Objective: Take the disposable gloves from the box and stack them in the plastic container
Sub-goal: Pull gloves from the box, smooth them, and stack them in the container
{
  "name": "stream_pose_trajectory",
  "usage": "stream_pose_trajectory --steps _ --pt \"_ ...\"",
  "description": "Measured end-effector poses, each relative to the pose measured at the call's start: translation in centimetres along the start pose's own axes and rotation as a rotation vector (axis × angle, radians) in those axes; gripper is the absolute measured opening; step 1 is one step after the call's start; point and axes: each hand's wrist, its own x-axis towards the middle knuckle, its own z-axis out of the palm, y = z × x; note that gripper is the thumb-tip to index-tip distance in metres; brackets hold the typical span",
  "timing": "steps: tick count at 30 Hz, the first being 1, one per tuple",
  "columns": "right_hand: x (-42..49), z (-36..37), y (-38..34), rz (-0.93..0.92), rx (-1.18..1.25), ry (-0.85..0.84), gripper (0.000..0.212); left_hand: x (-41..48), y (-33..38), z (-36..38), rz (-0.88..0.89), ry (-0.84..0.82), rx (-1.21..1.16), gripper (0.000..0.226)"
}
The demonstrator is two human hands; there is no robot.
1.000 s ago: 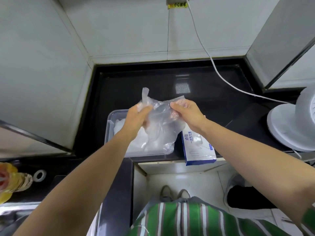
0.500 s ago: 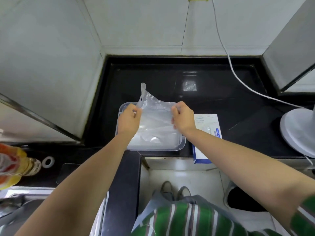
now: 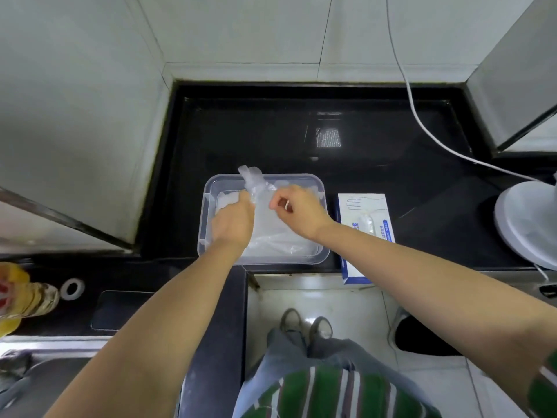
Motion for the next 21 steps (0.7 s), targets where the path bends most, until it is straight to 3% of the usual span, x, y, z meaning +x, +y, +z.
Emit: stream_pose_trajectory --steps 3,7,9,11,13,15,17,18,21 --pt "0.7 2.1 1.1 0.259 -0.176 -0.313 0.044 0.4 -0.5 0.8 -0.016 -0.044 -0.010 0.035" --pt "1.1 3.4 2.5 0.412 -0.258 -0.477 0.070 0.4 -1.1 1.0 -0.101 -0.142 -0.009 0.052" --pt "1.2 3.8 2.7 0.419 -0.294 -0.488 0.076 0.4 -0.8 0.8 -0.066 -0.001 0.045 0.048" --pt "1.4 4.1 2.8 0.446 -0.319 -0.520 0.082 0.1 0.2 0.1 0.086 0.212 0.046 0.034" --pt "1.7 4.5 2.7 0.449 -0.378 -0.564 0.066 -0.2 1.9 -1.0 0.246 0.270 -0.107 0.023" --pt "2.2 4.9 3.4 0.416 -0.437 -0.571 0.020 -0.5 3.6 -1.3 0.352 0.161 -0.187 0.012" --pt "2.3 5.2 3.8 0.443 -0.462 -0.584 0.016 0.0 4.6 -0.2 0.317 -0.018 -0.186 0.011" --pt "2.3 5.2 4.2 0.459 -0.455 -0.587 0.026 0.5 4.7 0.7 0.230 -0.144 -0.185 0.015" --pt "1.9 4.9 4.1 0.473 -0.376 -0.583 0.093 2.3 2.8 3.4 -0.075 -0.414 -0.153 0.036"
